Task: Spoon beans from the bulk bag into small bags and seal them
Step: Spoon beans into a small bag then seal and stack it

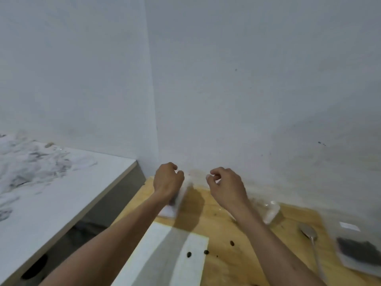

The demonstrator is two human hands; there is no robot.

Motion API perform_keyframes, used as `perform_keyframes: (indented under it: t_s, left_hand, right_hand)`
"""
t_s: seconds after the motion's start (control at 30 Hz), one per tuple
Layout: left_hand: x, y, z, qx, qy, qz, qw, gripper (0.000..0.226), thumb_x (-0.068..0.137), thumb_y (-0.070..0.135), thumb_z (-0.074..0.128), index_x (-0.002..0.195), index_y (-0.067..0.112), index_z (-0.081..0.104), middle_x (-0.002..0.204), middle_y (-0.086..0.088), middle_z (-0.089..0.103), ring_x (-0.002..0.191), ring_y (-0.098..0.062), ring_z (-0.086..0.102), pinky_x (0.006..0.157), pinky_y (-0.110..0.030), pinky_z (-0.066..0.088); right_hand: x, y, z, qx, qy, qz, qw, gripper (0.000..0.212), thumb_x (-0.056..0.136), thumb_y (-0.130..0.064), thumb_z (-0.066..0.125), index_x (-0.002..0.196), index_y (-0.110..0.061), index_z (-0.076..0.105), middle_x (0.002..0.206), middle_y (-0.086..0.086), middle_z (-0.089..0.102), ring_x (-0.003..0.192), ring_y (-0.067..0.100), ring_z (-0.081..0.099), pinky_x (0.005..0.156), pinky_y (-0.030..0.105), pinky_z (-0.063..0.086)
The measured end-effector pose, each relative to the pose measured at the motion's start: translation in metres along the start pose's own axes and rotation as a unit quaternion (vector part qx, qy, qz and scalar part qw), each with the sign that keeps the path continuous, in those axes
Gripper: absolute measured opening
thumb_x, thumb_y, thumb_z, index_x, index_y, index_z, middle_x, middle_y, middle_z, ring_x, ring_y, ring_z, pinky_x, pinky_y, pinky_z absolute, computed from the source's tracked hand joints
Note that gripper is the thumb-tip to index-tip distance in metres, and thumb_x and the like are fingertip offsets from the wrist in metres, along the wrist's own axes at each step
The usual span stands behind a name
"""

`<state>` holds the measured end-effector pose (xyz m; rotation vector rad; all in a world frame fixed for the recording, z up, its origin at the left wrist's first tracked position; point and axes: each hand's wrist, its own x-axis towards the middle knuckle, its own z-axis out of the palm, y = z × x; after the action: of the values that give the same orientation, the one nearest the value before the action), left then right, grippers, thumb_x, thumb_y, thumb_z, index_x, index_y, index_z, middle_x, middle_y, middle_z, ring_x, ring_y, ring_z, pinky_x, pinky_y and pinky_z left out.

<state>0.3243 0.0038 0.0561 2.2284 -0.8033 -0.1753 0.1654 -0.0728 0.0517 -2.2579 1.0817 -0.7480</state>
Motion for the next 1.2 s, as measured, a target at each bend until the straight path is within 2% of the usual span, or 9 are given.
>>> perform_keyframes:
  t_s: [0.2, 0.33, 0.47, 0.6, 0.77, 0.87, 0.93, 1.1, 1.2]
  left_hand:
    - [0.009, -0.063, -0.011, 0.077, -0.067, -0.104, 0.989, 0.035, 0.096, 0.033, 0.056, 0.112, 0.003, 0.064, 0.118, -0.017, 0.067, 0.110, -0.035, 0.064, 0.092, -0.040, 0.055]
    - [0.003, -0.067, -0.007, 0.034, -0.057, -0.077, 0.995, 0.009, 0.089, 0.018, 0.058, 0.086, 0.014, 0.065, 0.093, -0.009, 0.066, 0.086, -0.026, 0.063, 0.090, -0.041, 0.057]
    - [0.001, -0.069, -0.009, -0.072, -0.016, -0.090, 0.993, 0.040, 0.092, 0.019, 0.062, 0.131, 0.009, 0.062, 0.111, -0.008, 0.072, 0.102, -0.023, 0.067, 0.092, -0.036, 0.053]
    - [0.000, -0.067, -0.025, -0.232, 0.024, -0.113, 0.966, 0.050, 0.095, 0.032, 0.068, 0.138, 0.013, 0.051, 0.096, -0.001, 0.064, 0.088, -0.018, 0.066, 0.082, -0.035, 0.051]
    - [0.007, -0.076, -0.054, -0.383, -0.001, -0.081, 0.920, 0.025, 0.094, 0.032, 0.072, 0.104, 0.010, 0.074, 0.094, 0.000, 0.077, 0.084, -0.015, 0.070, 0.068, -0.023, 0.056]
    - [0.005, -0.087, -0.073, -0.457, 0.035, -0.067, 0.886, 0.016, 0.092, 0.026, 0.075, 0.092, 0.011, 0.076, 0.095, -0.001, 0.080, 0.098, -0.022, 0.074, 0.085, -0.034, 0.059]
    - [0.000, -0.095, -0.083, -0.484, 0.054, -0.060, 0.871, 0.013, 0.093, 0.023, 0.074, 0.094, 0.009, 0.074, 0.096, -0.005, 0.080, 0.096, -0.022, 0.076, 0.081, -0.034, 0.059]
    - [-0.013, -0.112, -0.099, -0.446, 0.104, -0.050, 0.888, 0.013, 0.095, 0.025, 0.072, 0.095, 0.012, 0.073, 0.094, -0.002, 0.080, 0.088, -0.017, 0.076, 0.077, -0.031, 0.062]
    - [-0.019, -0.116, -0.101, -0.434, 0.115, -0.054, 0.892, 0.014, 0.097, 0.024, 0.070, 0.098, 0.010, 0.072, 0.094, 0.000, 0.080, 0.084, -0.013, 0.073, 0.077, -0.032, 0.060]
  right_hand:
    - [-0.012, -0.029, 0.074, -0.059, -0.138, 0.062, 0.987, 0.034, 0.098, -0.044, 0.050, 0.096, -0.015, 0.068, 0.095, 0.008, 0.074, 0.087, 0.028, 0.070, 0.063, 0.031, 0.047]
    - [-0.013, -0.034, 0.092, -0.004, -0.126, 0.111, 0.986, 0.022, 0.093, -0.034, 0.059, 0.077, -0.019, 0.061, 0.074, 0.001, 0.063, 0.069, 0.022, 0.057, 0.052, 0.026, 0.036]
    - [-0.006, -0.035, 0.085, 0.112, -0.102, 0.165, 0.975, 0.026, 0.089, -0.015, 0.061, 0.065, -0.021, 0.066, 0.067, -0.002, 0.065, 0.070, 0.022, 0.062, 0.063, 0.035, 0.053]
    - [0.001, -0.035, 0.077, 0.231, -0.093, 0.196, 0.949, 0.012, 0.090, -0.018, 0.070, 0.081, -0.026, 0.068, 0.091, -0.001, 0.073, 0.087, 0.021, 0.068, 0.069, 0.031, 0.051]
    - [0.002, -0.049, 0.071, 0.284, -0.094, 0.151, 0.942, 0.006, 0.088, -0.018, 0.074, 0.094, -0.016, 0.072, 0.096, 0.006, 0.075, 0.078, 0.017, 0.067, 0.063, 0.028, 0.051]
    - [-0.009, -0.059, 0.082, 0.206, -0.093, 0.106, 0.968, 0.024, 0.086, -0.029, 0.075, 0.106, -0.019, 0.065, 0.103, -0.001, 0.069, 0.094, 0.020, 0.067, 0.086, 0.042, 0.057]
    - [-0.020, -0.067, 0.091, 0.137, -0.100, 0.059, 0.984, 0.023, 0.086, -0.032, 0.073, 0.103, -0.020, 0.065, 0.100, -0.005, 0.069, 0.094, 0.018, 0.067, 0.087, 0.042, 0.056]
    - [-0.048, -0.087, 0.113, 0.000, -0.276, -0.088, 0.957, 0.018, 0.087, -0.028, 0.072, 0.082, -0.012, 0.079, 0.075, -0.002, 0.072, 0.066, 0.013, 0.064, 0.070, 0.033, 0.053]
    - [-0.058, -0.091, 0.125, -0.069, -0.292, -0.076, 0.951, 0.040, 0.082, -0.035, 0.074, 0.055, -0.010, 0.062, 0.050, 0.002, 0.053, 0.045, 0.021, 0.051, 0.050, 0.030, 0.038]
